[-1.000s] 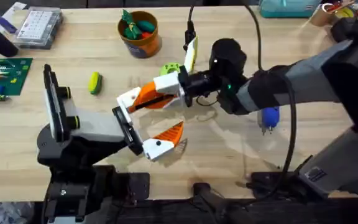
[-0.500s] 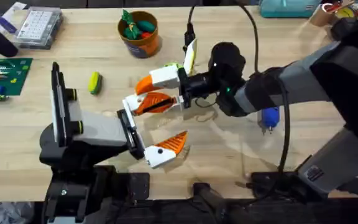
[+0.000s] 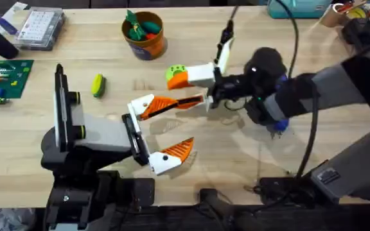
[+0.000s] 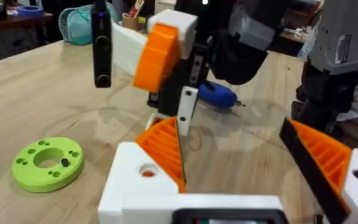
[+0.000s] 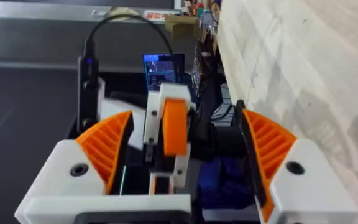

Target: Pick up the gripper from the table and insert it into the empty holder that is missing its gripper. Then pick up a screw, insert it into the mounting hole, and use the screwdriver to tighten it. Finally, clean up the table by picking up the vegetable and placing it into the bucket.

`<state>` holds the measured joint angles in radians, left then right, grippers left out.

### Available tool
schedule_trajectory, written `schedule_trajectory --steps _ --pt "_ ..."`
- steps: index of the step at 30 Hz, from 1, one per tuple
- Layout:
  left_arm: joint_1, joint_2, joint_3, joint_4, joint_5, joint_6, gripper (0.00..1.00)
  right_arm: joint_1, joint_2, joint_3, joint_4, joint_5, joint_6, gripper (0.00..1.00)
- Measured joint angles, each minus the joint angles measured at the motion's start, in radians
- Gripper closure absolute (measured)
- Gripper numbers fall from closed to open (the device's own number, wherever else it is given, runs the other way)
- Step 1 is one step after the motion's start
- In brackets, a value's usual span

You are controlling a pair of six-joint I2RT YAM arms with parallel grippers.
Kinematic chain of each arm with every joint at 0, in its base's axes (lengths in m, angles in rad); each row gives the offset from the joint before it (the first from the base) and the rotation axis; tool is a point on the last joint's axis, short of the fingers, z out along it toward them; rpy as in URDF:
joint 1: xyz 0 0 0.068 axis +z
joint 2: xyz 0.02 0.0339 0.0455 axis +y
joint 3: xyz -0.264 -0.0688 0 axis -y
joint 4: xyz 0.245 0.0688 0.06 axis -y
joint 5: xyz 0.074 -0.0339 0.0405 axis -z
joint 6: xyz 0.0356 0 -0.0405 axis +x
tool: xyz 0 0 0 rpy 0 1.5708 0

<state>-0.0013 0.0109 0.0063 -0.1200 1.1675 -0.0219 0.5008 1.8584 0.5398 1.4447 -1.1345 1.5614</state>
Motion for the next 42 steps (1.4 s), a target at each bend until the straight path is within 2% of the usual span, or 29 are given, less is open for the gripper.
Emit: schedule_trajectory --steps 9,12,14,16,30,31,34,35,42 --pt "0.000 0.000 0.000 0.000 0.000 0.000 0.013 0.023 -0.013 -0.038 0.031 -0.042 -0.002 0.026" --pt "0.000 0.000 0.000 0.000 0.000 0.000 0.014 0.036 -0.013 -0.039 0.032 -0.046 -0.012 0.149" --pt "0.000 0.000 0.000 0.000 0.000 0.000 0.014 0.039 -0.014 -0.039 0.032 -0.049 -0.019 0.306" --pt "0.000 0.000 0.000 0.000 0.000 0.000 0.014 0.039 -0.014 -0.039 0.032 -0.049 -0.025 0.386" --pt "0.000 0.000 0.000 0.000 0.000 0.000 0.014 0.038 -0.014 -0.039 0.029 0.008 -0.071 0.506" --pt "0.000 0.000 0.000 0.000 0.001 0.000 0.014 0.038 -0.014 -0.039 0.030 0.013 -0.075 0.554" --pt "0.000 0.001 0.000 -0.001 -0.001 -0.007 0.014 0.038 -0.016 -0.039 0.043 0.023 -0.077 0.938" --pt "0.000 0.001 0.000 0.000 -0.003 -0.007 0.014 0.038 -0.020 -0.039 0.044 0.026 -0.077 0.980" --pt "0.000 0.001 0.000 0.000 -0.002 -0.007 0.013 0.038 -0.022 -0.039 0.042 0.031 -0.077 0.993"
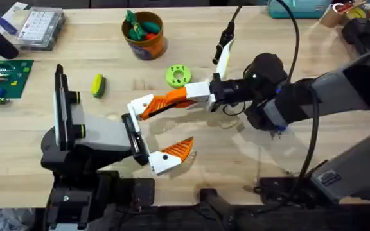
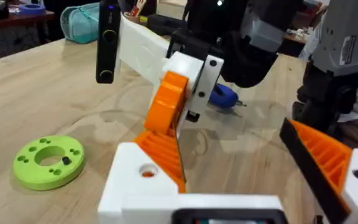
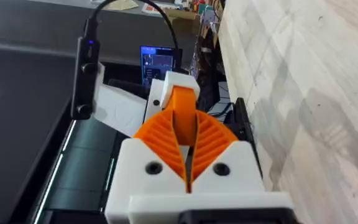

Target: Pick up the gripper from the table and insert it into the empty holder that is missing its gripper. Then pick up a screw, insert it into the mounting hole, and use the screwdriver to tighten it. Finally, clean up the table by picking up the vegetable and placing it into the bucket.

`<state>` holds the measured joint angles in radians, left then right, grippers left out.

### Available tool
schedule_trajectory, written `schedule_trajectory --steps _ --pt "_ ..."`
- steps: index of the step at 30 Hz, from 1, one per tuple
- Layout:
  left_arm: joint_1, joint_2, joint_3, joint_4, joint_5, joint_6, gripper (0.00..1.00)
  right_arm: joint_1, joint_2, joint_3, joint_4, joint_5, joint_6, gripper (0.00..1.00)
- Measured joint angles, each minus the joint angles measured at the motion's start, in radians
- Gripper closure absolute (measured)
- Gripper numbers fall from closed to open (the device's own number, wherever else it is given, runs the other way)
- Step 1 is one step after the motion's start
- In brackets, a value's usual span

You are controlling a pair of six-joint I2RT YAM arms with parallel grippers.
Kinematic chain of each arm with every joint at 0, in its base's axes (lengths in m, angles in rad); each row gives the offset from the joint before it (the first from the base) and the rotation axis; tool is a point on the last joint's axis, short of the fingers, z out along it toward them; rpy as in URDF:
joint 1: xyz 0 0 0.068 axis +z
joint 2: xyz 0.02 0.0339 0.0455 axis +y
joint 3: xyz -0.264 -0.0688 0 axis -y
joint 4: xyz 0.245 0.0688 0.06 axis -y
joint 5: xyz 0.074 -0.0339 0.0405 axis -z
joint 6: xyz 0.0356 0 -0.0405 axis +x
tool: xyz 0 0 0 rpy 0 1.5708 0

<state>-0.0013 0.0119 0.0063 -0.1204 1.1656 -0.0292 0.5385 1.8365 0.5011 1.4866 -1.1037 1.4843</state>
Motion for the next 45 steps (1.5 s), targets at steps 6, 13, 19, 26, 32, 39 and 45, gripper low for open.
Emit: schedule_trajectory --steps 6,13,19,26,32,39,45 --pt "0.000 0.000 0.000 0.000 -0.002 0.000 0.014 0.003 0.000 0.000 0.000 0.017 0.006 0.993" --pt "0.006 0.000 0.000 0.002 -0.015 0.000 0.014 0.027 0.000 0.000 0.000 0.065 0.024 0.993" --pt "0.011 0.000 -0.001 0.007 -0.038 0.002 0.014 0.047 0.000 0.008 -0.004 0.096 0.035 0.993" --pt "0.015 0.000 -0.001 0.009 -0.058 0.003 0.014 0.063 0.000 0.012 -0.006 0.126 0.035 0.993" --pt "0.017 0.000 -0.001 0.011 -0.070 0.003 0.015 0.076 0.000 0.014 -0.006 0.155 0.035 0.993" --pt "0.019 0.000 -0.001 0.011 -0.074 0.003 0.014 0.081 0.000 0.018 -0.014 0.176 0.035 0.993" --pt "0.021 0.000 -0.001 0.008 -0.074 0.003 0.014 0.083 0.000 0.018 -0.015 0.183 0.035 0.993"
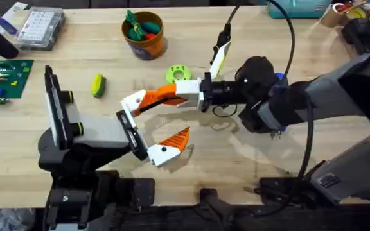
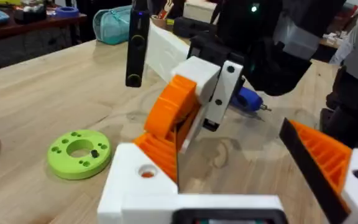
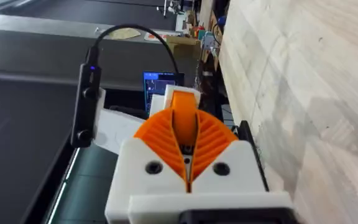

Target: Pick up the gripper from the table and insert it into the empty holder that is missing its gripper. Then pick up a screw, insert it into the mounting hole, and use the screwdriver to tighten it. Finally, clean up the table by picking up the vegetable and placing it into the bucket.

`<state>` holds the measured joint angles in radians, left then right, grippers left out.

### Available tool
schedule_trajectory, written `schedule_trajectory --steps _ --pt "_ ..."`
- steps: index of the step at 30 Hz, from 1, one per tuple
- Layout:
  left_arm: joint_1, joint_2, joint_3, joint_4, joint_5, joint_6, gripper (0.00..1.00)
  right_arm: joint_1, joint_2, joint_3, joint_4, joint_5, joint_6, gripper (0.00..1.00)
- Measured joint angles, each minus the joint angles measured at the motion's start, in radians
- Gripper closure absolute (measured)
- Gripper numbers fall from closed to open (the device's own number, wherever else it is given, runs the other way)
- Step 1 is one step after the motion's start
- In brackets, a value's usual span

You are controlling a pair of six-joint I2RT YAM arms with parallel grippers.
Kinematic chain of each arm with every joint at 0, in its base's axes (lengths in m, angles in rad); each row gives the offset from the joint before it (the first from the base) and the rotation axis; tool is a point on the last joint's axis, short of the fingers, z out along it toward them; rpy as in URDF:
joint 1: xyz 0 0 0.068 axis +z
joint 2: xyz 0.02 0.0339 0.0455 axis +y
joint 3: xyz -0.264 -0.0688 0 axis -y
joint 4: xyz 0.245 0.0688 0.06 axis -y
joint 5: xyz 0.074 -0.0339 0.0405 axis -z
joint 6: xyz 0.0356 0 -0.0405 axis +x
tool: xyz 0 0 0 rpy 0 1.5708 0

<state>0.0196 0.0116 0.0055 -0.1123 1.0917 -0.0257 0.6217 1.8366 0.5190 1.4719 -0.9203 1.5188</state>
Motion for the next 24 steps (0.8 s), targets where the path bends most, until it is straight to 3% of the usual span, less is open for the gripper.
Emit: schedule_trajectory --steps 16,20,24 --pt "0.000 0.000 0.000 0.000 0.000 0.000 0.014 0.002 0.000 0.000 0.000 0.003 0.008 0.990" --pt "0.000 0.000 0.000 -0.001 0.006 0.000 0.014 0.004 0.000 0.000 -0.001 0.003 0.016 0.909" --pt "-0.009 -0.001 0.003 -0.011 0.071 0.001 0.014 0.031 0.000 0.007 -0.005 0.003 0.019 0.850"
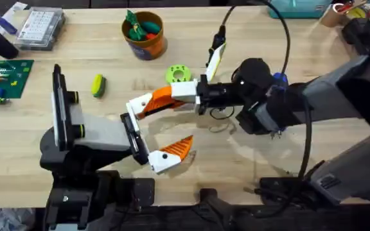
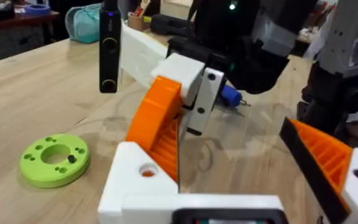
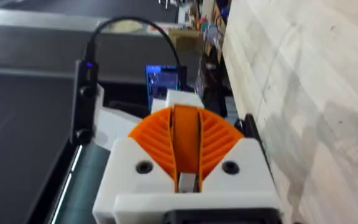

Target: Pick up the gripper from the table and insert it into the empty holder that is missing its gripper. Then pick up a screw, insert it into the mounting hole, and use the screwdriver to tighten it. Finally, clean up the table by picking up the vegetable and placing it into the bucket.

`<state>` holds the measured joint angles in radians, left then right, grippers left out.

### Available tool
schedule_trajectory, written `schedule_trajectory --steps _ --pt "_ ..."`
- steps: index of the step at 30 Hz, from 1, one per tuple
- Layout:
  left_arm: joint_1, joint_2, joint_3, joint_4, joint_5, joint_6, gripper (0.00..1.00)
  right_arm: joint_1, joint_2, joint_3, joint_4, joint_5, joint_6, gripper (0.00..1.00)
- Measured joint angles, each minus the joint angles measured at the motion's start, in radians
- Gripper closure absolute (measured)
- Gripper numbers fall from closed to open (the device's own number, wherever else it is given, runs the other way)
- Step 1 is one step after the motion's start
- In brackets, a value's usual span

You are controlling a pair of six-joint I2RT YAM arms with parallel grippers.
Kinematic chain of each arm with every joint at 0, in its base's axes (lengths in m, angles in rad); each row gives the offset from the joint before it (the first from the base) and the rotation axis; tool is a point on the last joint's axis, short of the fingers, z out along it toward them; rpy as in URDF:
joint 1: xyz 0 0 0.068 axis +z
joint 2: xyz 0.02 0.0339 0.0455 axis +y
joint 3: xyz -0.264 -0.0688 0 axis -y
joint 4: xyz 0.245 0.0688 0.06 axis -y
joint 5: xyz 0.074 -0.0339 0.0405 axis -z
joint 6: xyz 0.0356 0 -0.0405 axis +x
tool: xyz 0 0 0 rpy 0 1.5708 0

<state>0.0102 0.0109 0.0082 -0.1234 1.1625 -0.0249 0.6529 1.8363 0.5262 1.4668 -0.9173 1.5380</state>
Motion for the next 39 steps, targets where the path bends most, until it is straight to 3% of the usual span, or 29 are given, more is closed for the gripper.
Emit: schedule_trajectory --steps 8,14,17,20,21,39 --pt "-0.002 0.000 0.000 -0.001 0.003 0.003 0.014 0.002 0.000 0.000 -0.001 -0.004 0.003 0.754" --pt "-0.008 0.000 0.000 -0.007 0.040 0.006 0.014 0.000 0.000 0.002 0.006 -0.029 0.009 0.547" --pt "-0.008 0.000 0.000 -0.009 0.054 0.007 0.014 -0.012 0.000 0.002 0.013 -0.065 0.015 0.355" --pt "-0.008 0.000 0.000 -0.009 0.058 0.007 0.014 -0.034 0.000 0.003 0.028 -0.101 0.019 0.052" --pt "-0.008 0.000 0.000 -0.010 0.059 0.007 0.014 -0.040 0.000 0.003 0.030 -0.109 0.021 0.020" --pt "-0.008 0.000 0.000 -0.012 0.072 0.007 0.014 -0.231 0.000 0.003 0.033 -0.324 0.000 0.010"
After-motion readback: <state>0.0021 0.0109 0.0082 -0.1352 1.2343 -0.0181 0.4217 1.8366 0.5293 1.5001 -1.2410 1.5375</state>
